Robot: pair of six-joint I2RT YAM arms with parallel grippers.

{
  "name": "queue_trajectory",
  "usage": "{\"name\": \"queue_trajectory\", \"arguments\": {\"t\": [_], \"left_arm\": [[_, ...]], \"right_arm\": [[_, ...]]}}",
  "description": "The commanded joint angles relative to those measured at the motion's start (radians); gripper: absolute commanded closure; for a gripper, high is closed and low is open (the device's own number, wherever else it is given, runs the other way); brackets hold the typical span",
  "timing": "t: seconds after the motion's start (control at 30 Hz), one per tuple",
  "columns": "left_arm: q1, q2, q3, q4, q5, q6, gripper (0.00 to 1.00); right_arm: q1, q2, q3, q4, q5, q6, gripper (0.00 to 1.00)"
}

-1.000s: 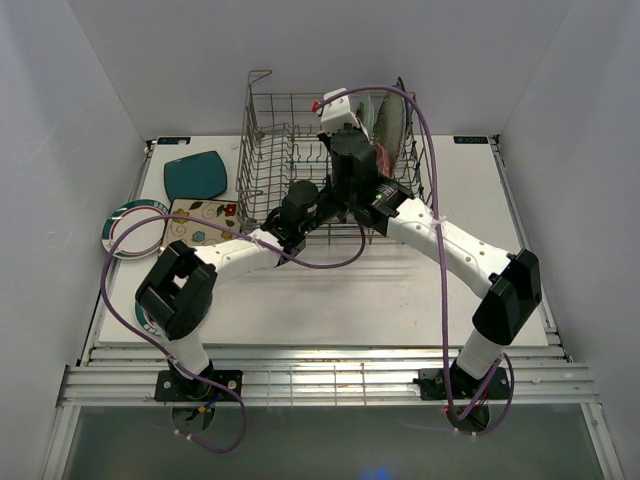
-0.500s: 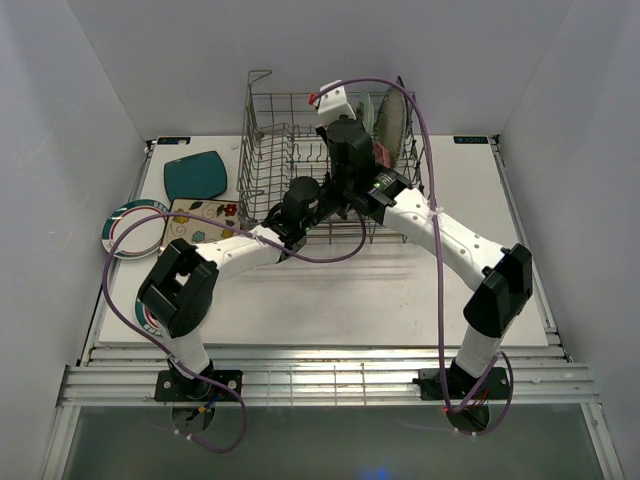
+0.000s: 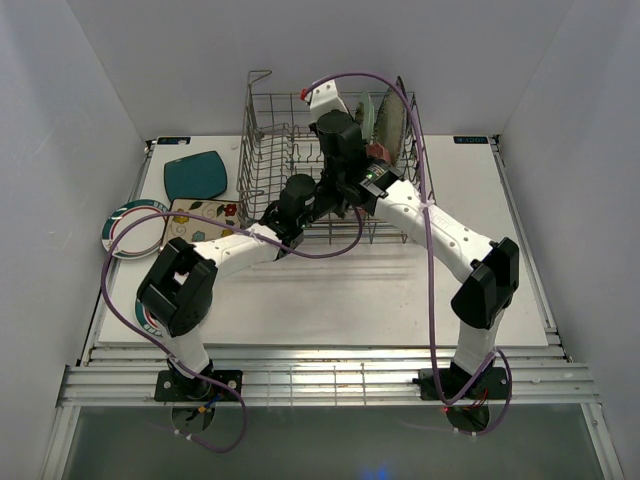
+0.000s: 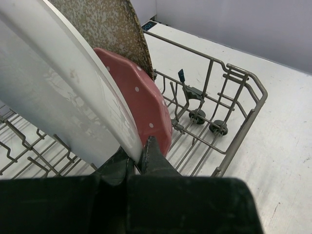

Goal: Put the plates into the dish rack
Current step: Insert the plate into the dish rack.

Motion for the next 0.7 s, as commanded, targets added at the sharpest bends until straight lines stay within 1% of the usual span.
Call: {"name": "queue_trajectory", "arguments": {"t": [0.0,0.27,0.4,0.53,0.67], "left_arm": [[-0.009,-0.090,0.022,0.124,0.165,0.010,1.00],[-0.009,-0.070,0.051,0.102,0.160,0.014,1.00],[-0.009,-0.068,0.062,0.092,0.158,0.021,0.95],[-0.009,-0.064,0.060,0.086,0.154,0.027,0.94],[-0.009,-0.062,0.056,0.081,0.154,0.036,0.93]], "right_arm": [[-0.023,0.029,0.037,-0.080,-0.278,0.030,0.92],[-0.064,0.034,0.032,-0.080,-0.321,0.066,0.92],[-0.089,0.020,0.007,-0.078,-0.324,0.092,0.92],[-0.104,-0.005,-0.049,-0.049,-0.334,0.115,0.92],[-0.104,-0.029,-0.120,-0.016,-0.311,0.128,0.92]]}}
